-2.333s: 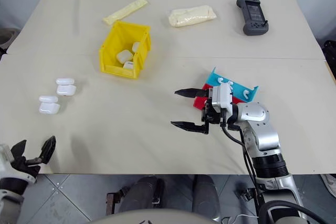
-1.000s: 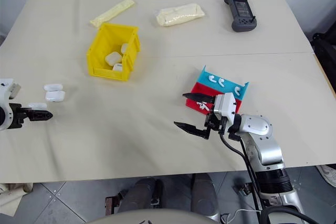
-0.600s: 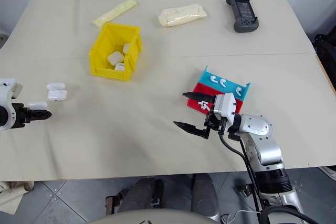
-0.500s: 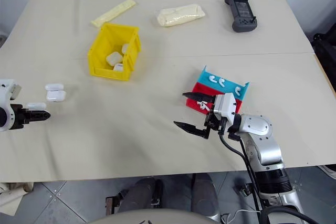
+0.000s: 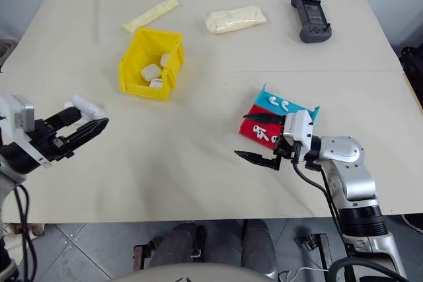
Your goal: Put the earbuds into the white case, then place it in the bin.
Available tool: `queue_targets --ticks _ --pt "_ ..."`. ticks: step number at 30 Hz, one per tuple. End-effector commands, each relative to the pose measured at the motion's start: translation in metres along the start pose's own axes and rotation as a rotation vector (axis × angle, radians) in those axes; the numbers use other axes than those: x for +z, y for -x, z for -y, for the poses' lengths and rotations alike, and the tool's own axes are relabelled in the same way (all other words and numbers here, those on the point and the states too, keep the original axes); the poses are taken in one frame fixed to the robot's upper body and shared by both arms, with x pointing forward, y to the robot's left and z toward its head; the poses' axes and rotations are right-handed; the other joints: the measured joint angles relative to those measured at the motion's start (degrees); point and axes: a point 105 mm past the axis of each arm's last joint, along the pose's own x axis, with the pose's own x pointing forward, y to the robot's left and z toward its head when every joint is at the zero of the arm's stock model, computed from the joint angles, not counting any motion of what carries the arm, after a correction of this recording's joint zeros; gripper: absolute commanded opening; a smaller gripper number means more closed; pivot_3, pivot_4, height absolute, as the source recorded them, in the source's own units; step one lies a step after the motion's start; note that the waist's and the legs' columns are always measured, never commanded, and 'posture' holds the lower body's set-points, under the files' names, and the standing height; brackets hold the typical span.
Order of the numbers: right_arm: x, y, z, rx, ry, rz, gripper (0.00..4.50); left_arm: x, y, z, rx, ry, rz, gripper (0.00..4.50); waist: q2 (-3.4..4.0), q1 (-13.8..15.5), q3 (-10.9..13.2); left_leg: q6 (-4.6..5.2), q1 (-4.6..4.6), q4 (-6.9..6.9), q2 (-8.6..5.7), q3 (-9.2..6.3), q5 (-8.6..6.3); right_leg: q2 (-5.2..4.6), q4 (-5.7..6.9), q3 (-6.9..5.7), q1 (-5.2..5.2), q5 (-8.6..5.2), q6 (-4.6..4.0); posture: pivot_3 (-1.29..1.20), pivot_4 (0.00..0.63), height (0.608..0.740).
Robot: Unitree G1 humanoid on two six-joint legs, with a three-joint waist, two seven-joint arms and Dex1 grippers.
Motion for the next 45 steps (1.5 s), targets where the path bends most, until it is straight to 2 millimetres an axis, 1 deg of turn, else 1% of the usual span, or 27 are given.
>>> queue_targets --ticks 1,4,6,7,8,9,10,11,13,16,18,20,23,25,27,29,31,33,35,36,38,42,45 --pt "0.009 0.025 0.009 -0.066 0.042 -0.043 4.50 0.002 -0.019 0.030 -0.127 -0.082 0.121 2.79 0.00 0.48 0.00 0.01 -0.01 0.01 -0.01 0.01 0.00 0.00 -0.02 -0.02 0.02 0.01 0.01 0.00 0.150 0.740" --pt "0.013 0.050 0.016 -0.144 0.064 -0.111 4.50 0.003 -0.039 0.059 -0.275 -0.059 0.223 2.79 0.00 1.33 0.00 0.10 -0.05 0.05 -0.06 0.07 0.00 -0.01 -0.12 -0.01 0.05 0.06 0.11 0.00 0.150 0.740" --pt "0.017 0.063 0.017 -0.189 0.077 -0.137 4.50 -0.001 -0.046 0.072 -0.355 -0.038 0.236 2.79 0.00 1.46 0.00 0.15 -0.06 0.05 -0.06 0.14 0.01 -0.01 -0.17 0.04 0.05 0.09 0.17 0.00 0.150 0.740" --pt "0.019 0.075 0.016 -0.226 0.083 -0.163 4.50 -0.003 -0.053 0.083 -0.439 -0.021 0.269 2.79 0.01 1.49 0.00 0.15 -0.06 0.05 -0.06 0.16 0.01 0.00 -0.19 0.04 0.05 0.09 0.17 0.00 0.150 0.740" --pt "0.020 0.089 0.014 -0.270 0.087 -0.190 4.50 0.001 -0.057 0.094 -0.529 0.004 0.335 2.79 0.07 1.64 -0.04 0.15 -0.06 0.04 -0.07 0.19 0.01 0.01 -0.20 0.04 0.06 0.10 0.18 0.00 0.150 0.740" --pt "0.022 0.097 0.010 -0.298 0.089 -0.208 4.50 0.005 -0.058 0.101 -0.590 0.018 0.386 2.79 0.09 1.97 -0.05 0.17 -0.05 0.03 -0.07 0.18 0.02 0.00 -0.19 0.03 0.06 0.10 0.18 0.00 0.150 0.740" --pt "0.023 0.106 0.004 -0.330 0.085 -0.228 4.50 0.008 -0.063 0.102 -0.607 0.054 0.419 2.79 0.07 1.96 -0.05 0.19 -0.10 0.04 -0.13 0.19 0.02 0.00 -0.23 -0.02 0.09 0.10 0.18 0.00 0.150 0.740" --pt "0.022 0.114 0.000 -0.359 0.080 -0.246 4.50 0.011 -0.067 0.105 -0.634 0.053 0.446 2.79 0.07 2.03 -0.05 0.20 -0.08 0.04 -0.18 0.20 0.01 0.02 -0.24 -0.02 0.10 0.10 0.19 0.00 0.150 0.740" --pt "0.021 0.129 -0.011 -0.421 0.069 -0.287 4.50 0.011 -0.075 0.112 -0.707 0.015 0.474 2.79 0.07 2.10 -0.05 0.22 -0.07 0.06 -0.30 0.22 0.01 0.01 -0.25 0.00 0.13 0.13 0.25 0.00 0.150 0.740" --pt "0.023 0.137 -0.027 -0.480 0.058 -0.319 4.50 0.004 -0.081 0.121 -0.816 -0.041 0.493 2.79 0.16 1.65 -0.10 0.24 0.00 0.05 -0.29 0.33 0.03 0.05 -0.29 0.05 0.16 0.16 0.29 0.00 0.150 0.740" --pt "0.024 0.138 -0.039 -0.500 0.047 -0.330 4.50 -0.002 -0.082 0.121 -0.846 -0.059 0.499 2.79 0.20 1.33 -0.12 0.25 0.03 0.01 -0.28 0.38 0.02 0.07 -0.31 0.10 0.15 0.16 0.29 0.00 0.150 0.740" --pt "0.024 0.142 -0.049 -0.517 0.025 -0.349 4.50 -0.003 -0.091 0.122 -0.861 -0.062 0.527 2.79 0.23 1.44 -0.14 0.25 0.05 -0.01 -0.24 0.38 0.02 0.11 -0.31 0.11 0.14 0.16 0.30 0.00 0.150 0.740" --pt "0.023 0.151 -0.058 -0.519 -0.004 -0.382 4.50 0.001 -0.101 0.133 -0.905 -0.073 0.602 2.79 0.22 1.80 -0.14 0.33 0.02 0.06 -0.29 0.36 0.03 0.09 -0.38 0.12 0.22 0.21 0.40 0.00 0.150 0.740" --pt "0.026 0.153 -0.053 -0.501 -0.014 -0.403 4.50 0.005 -0.107 0.138 -0.927 -0.047 0.616 2.79 0.21 1.78 -0.14 0.45 0.05 0.09 -0.35 0.30 -0.01 0.05 -0.46 0.13 0.34 0.24 0.44 0.00 0.150 0.740" --pt "0.027 0.148 -0.043 -0.455 -0.029 -0.448 4.50 0.004 -0.111 0.145 -0.966 -0.020 0.613 2.79 0.23 1.53 -0.15 0.51 0.06 0.10 -0.34 0.32 -0.05 0.01 -0.49 0.16 0.36 0.25 0.46 0.00 0.150 0.740" --pt "0.025 0.139 -0.037 -0.418 -0.043 -0.493 4.50 -0.001 -0.111 0.147 -0.988 -0.010 0.601 2.79 0.22 1.34 -0.14 0.53 0.13 0.09 -0.34 0.41 -0.04 0.01 -0.50 0.21 0.38 0.26 0.48 0.00 0.150 0.740" --pt "0.028 0.112 -0.026 -0.345 -0.105 -0.544 4.50 -0.011 -0.110 0.150 -1.014 0.032 0.542 2.79 0.27 1.12 -0.17 0.52 0.14 0.07 -0.28 0.39 -0.04 0.06 -0.52 0.17 0.38 0.26 0.47 0.00 0.150 0.740" --pt "0.031 0.097 -0.023 -0.284 -0.141 -0.598 4.50 -0.016 -0.111 0.154 -1.026 0.045 0.500 2.79 0.41 1.08 -0.22 0.51 0.23 0.07 -0.02 0.41 -0.05 0.03 -0.49 0.23 0.37 0.25 0.47 0.00 0.150 0.740" --pt "0.032 0.082 -0.022 -0.217 -0.190 -0.618 4.50 -0.021 -0.114 0.155 -1.010 0.017 0.464 2.79 0.38 1.44 -0.20 0.49 0.22 0.07 0.01 0.30 -0.04 0.06 -0.49 0.12 0.37 0.23 0.42 0.00 0.150 0.740" --pt "0.031 0.077 -0.021 -0.199 -0.212 -0.642 4.50 -0.023 -0.115 0.156 -1.001 0.004 0.448 2.79 0.37 1.64 -0.19 0.47 0.17 0.08 0.03 0.23 -0.04 0.08 -0.52 0.07 0.37 0.23 0.42 0.00 0.150 0.740" --pt "0.023 0.071 -0.017 -0.175 -0.211 -0.747 4.50 -0.025 -0.118 0.154 -0.975 -0.023 0.425 2.79 0.36 2.03 -0.18 0.47 -0.04 0.19 -0.06 -0.02 -0.04 0.03 -0.55 -0.06 0.34 0.24 0.40 0.00 0.150 0.740" --pt "0.011 0.063 0.006 -0.180 -0.116 -0.897 4.50 -0.027 -0.125 0.153 -0.924 -0.078 0.381 2.79 0.35 2.00 -0.18 0.51 -0.22 0.27 -0.28 -0.10 -0.05 -0.11 -0.67 -0.04 0.29 0.29 0.41 0.00 0.150 0.740" --pt "0.005 0.054 0.021 -0.173 -0.065 -0.936 4.50 -0.029 -0.126 0.153 -0.903 -0.097 0.369 2.79 0.35 1.61 -0.18 0.52 -0.28 0.26 -0.32 -0.10 -0.05 -0.11 -0.68 -0.03 0.22 0.30 0.44 0.00 0.150 0.740"
